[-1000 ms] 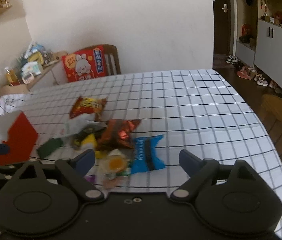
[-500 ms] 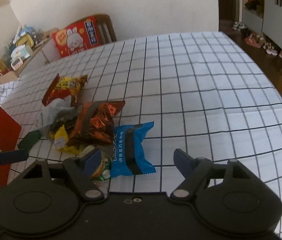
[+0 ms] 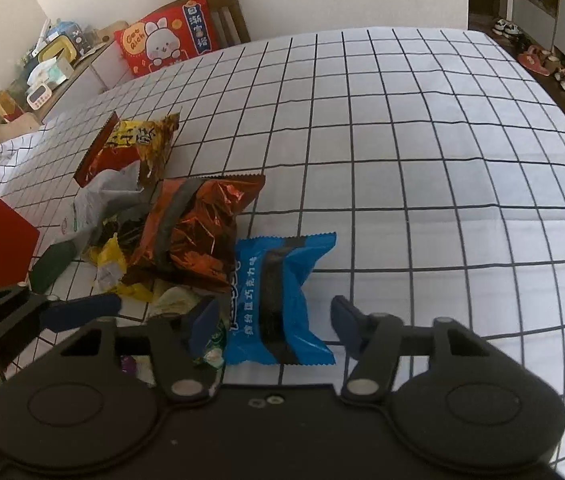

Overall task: Organize snacks
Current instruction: 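Grasp the blue wrapped bar with the right tool while the left tool grasps the round pastry, then carry the blue bar and round pastry with both tools over the red box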

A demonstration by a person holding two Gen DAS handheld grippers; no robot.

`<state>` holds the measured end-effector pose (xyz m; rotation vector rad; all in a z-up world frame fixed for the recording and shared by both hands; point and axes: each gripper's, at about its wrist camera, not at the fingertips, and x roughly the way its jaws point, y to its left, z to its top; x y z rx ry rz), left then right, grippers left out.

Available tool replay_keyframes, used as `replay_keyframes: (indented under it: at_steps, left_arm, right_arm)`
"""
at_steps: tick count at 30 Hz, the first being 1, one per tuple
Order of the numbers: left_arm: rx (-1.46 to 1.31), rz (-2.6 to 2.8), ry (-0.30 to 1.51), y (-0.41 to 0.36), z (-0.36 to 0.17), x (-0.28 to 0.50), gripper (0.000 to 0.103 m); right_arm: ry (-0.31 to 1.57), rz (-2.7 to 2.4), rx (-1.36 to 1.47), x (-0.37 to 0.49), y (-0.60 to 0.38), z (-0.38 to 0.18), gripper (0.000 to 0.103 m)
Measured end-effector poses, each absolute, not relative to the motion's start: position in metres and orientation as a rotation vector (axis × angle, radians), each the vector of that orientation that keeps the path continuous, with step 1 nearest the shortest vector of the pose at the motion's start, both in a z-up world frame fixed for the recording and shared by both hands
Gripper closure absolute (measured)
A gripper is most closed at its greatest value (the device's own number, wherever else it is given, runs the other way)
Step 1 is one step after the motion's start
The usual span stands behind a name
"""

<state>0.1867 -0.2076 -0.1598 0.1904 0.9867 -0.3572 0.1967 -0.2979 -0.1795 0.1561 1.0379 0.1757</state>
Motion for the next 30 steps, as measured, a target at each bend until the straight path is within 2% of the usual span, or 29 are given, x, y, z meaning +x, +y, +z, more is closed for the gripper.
replay_keyframes:
  at_steps: [2, 4, 7, 14, 30]
  left_arm:
    - [0.195, -0.36, 0.997, -0.209, -0.162, 0.189, 0.044]
    - [0.204, -0.362, 0.999, -0.21, -0.164, 0.189, 0.049]
    - [0.219, -0.356, 0.992, -0.211, -0.164, 0.187, 0.058]
    - [0.222, -0.348, 0.992, -0.207, -0.163, 0.183, 0.06]
    - [0.038, -0.303, 0.987, -0.159, -0.116, 0.144, 0.061]
  right_arm:
    - [1.037, 0.177, 0.159, 0.197, -0.298, -0.181, 0.053]
    - [1.04, 0.189, 0.173, 0.198, -0.299, -0.182, 0.057]
    - [1.037, 0.191, 0.169, 0.197, -0.297, -0.181, 0.061]
    - [1.029, 0.187, 0.173, 0.189, -0.299, -0.178, 0.068]
    - [0.982, 0.212, 0.183, 0.141, -0.285, -0.134, 0.069]
